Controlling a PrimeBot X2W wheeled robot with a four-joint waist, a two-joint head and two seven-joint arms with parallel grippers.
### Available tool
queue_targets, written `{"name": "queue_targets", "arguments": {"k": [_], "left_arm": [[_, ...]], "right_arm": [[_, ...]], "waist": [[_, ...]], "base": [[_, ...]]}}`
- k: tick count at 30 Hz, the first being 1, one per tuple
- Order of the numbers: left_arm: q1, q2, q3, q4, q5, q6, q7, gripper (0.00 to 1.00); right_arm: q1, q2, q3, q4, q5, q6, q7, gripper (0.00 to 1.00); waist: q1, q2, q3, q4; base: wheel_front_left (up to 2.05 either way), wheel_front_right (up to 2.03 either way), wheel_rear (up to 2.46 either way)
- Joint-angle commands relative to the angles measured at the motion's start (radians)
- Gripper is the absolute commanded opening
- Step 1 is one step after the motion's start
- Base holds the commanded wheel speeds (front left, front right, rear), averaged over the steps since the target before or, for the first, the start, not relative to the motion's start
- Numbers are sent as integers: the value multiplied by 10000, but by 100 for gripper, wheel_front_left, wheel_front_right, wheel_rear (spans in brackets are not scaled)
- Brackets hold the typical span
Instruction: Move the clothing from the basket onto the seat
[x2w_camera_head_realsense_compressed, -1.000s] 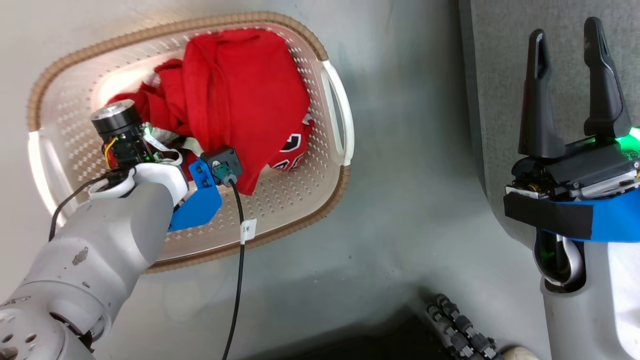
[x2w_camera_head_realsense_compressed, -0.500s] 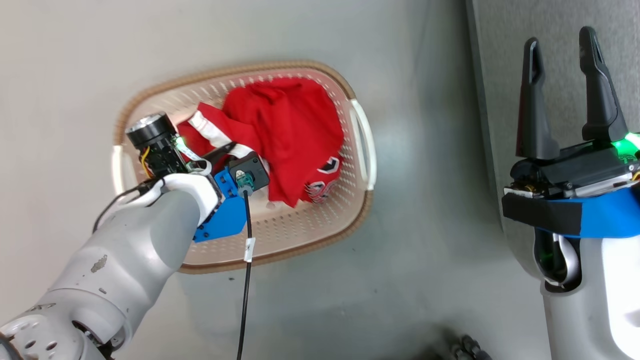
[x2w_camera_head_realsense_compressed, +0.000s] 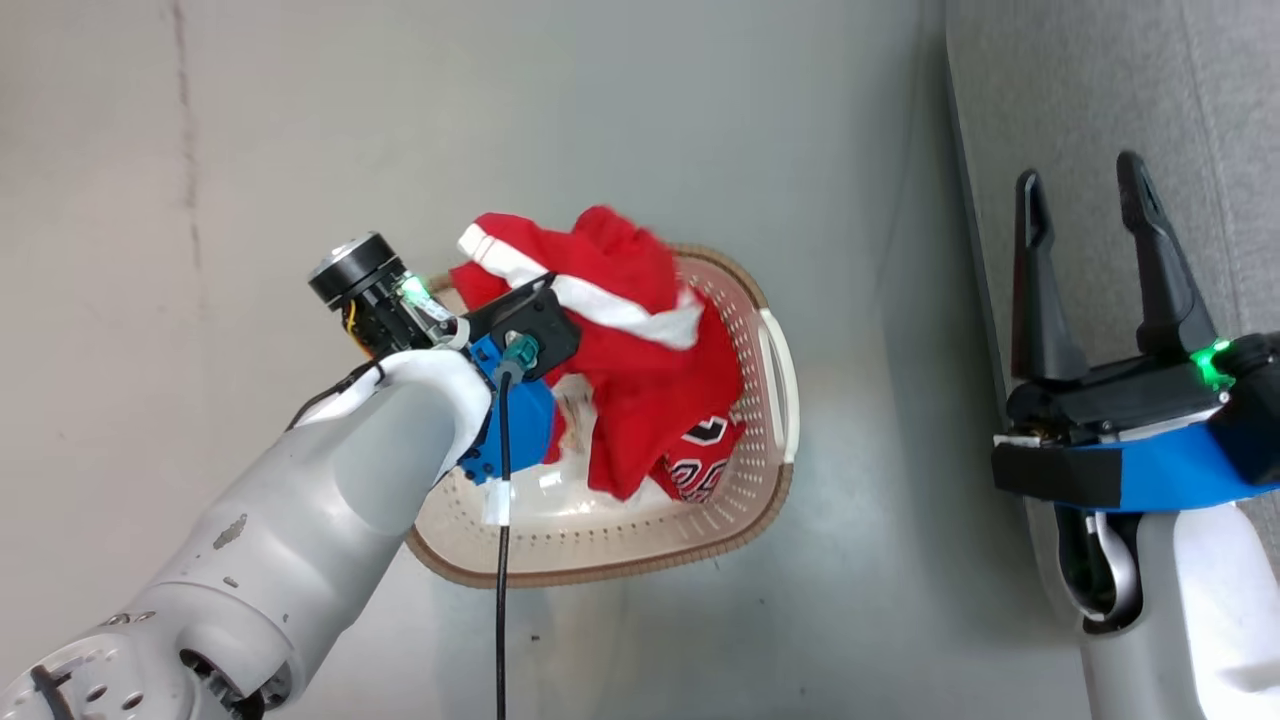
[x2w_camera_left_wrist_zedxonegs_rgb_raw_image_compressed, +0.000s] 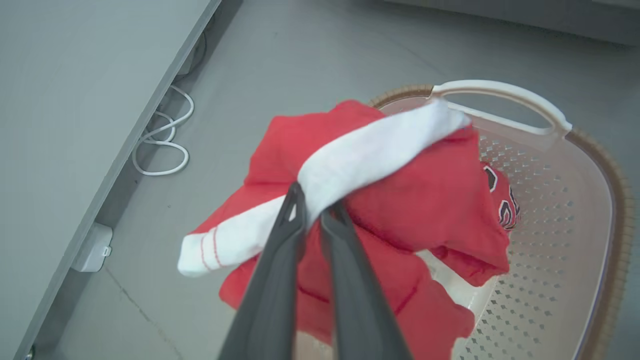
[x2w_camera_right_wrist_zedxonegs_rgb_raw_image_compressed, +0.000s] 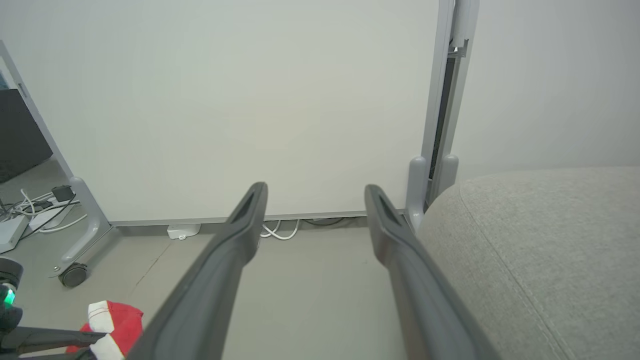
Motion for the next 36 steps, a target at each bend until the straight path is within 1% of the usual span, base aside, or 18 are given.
{"name": "queue_targets", "arguments": {"k": [1, 4, 12, 17, 18, 21, 29, 36], "left_arm": [[60, -20, 110, -75, -100, 0, -54, 0], [113, 51, 485, -672, -327, 23, -61, 0], [506, 392, 1637, -2109, -564, 306, -68, 0], [863, 559, 2329, -2767, -576, 414, -68, 0], [1039, 599, 2560, -2988, -543, 430, -68, 0], [1332, 581, 2855, -3299, -476, 467, -69, 0], [2038, 341, 3052, -3564, -225, 325, -69, 0], [2157, 186, 3209, -3716, -69, 225, -69, 0]], "right_arm": [[126, -35, -6, 37, -19, 4, -38, 100], [310, -33, -20, 139, -71, 4, -38, 100], [866, -33, -40, 420, -131, 4, -38, 100], [1237, -35, 11, 593, -52, 4, -38, 100], [1396, -33, 36, 663, -11, 5, -38, 100], [1646, -33, 63, 767, 17, 5, -38, 100], [2253, -33, 437, 1040, 71, 5, -38, 100], [2498, -34, 821, 1207, 131, 5, -38, 100]], "waist": [[1, 0, -526, 271], [1, 0, -1000, 363], [1, 0, -2143, 482], [1, 0, -2846, 449], [1, 0, -3121, 446], [1, 0, -3513, 467], [1, 0, -4421, 580], [1, 0, -4734, 648]], "base": [[0, 0, 0], [0, 0, 0], [0, 0, 0], [0, 0, 0], [0, 0, 0], [0, 0, 0], [0, 0, 0], [0, 0, 0]]}}
